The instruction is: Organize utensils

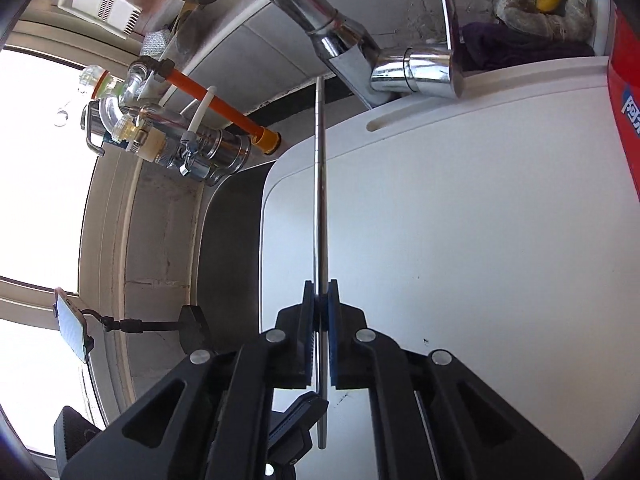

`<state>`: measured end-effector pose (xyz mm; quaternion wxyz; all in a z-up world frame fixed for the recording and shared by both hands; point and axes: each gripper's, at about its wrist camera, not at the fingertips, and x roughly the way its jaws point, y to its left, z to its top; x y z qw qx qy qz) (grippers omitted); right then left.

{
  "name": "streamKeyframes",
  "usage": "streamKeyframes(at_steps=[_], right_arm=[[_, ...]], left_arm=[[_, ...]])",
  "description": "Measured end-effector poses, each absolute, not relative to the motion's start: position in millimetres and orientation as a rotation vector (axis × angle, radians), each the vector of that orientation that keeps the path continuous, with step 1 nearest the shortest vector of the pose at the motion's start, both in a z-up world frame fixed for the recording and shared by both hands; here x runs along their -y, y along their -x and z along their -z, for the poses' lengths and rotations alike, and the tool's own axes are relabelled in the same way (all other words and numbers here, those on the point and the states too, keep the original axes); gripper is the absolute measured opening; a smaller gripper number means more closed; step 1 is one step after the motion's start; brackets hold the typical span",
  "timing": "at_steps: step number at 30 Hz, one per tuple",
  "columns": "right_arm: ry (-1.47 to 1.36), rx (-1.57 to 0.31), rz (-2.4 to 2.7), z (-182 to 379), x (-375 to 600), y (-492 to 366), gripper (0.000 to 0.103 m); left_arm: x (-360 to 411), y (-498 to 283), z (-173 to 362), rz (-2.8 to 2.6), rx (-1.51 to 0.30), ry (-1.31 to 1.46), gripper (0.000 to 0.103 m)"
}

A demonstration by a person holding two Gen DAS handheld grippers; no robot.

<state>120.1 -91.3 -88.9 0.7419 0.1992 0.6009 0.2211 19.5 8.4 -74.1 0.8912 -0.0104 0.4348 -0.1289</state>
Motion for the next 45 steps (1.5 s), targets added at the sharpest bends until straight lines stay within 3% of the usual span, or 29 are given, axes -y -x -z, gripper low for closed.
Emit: streamKeyframes(at_steps=[11,23,34,42,43,45], right_arm=[[-0.505,-1.090,-0.485,10,225,-88,0.006],[-0.622,-0.927,-0.310,-29,383,-99,0.006],[-0.700,-1.074,-0.131,23,442,-164,0.006],[-0.728,-1.221,-0.131,64,427,-190,0.007],[-0.733,-1.233,-0.132,66,426,-192,0.009],[-0.753,-1.240,-0.112,66,426,-192,0.047]], left_arm=[[118,-21,20,0.363,-0.791,-0.097,0.000],[260,-60,-21,0.554,-0.740,-0.195,0.000],[300,-133,12,0.567,-0.954,-0.152,0.000],[281,-137,16,0.529,-0.961,-0.167,0.001],[279,-136,15,0.521,-0.959,-0.182,0.002],[274,-134,14,0.493,-0.954,-0.208,0.029]])
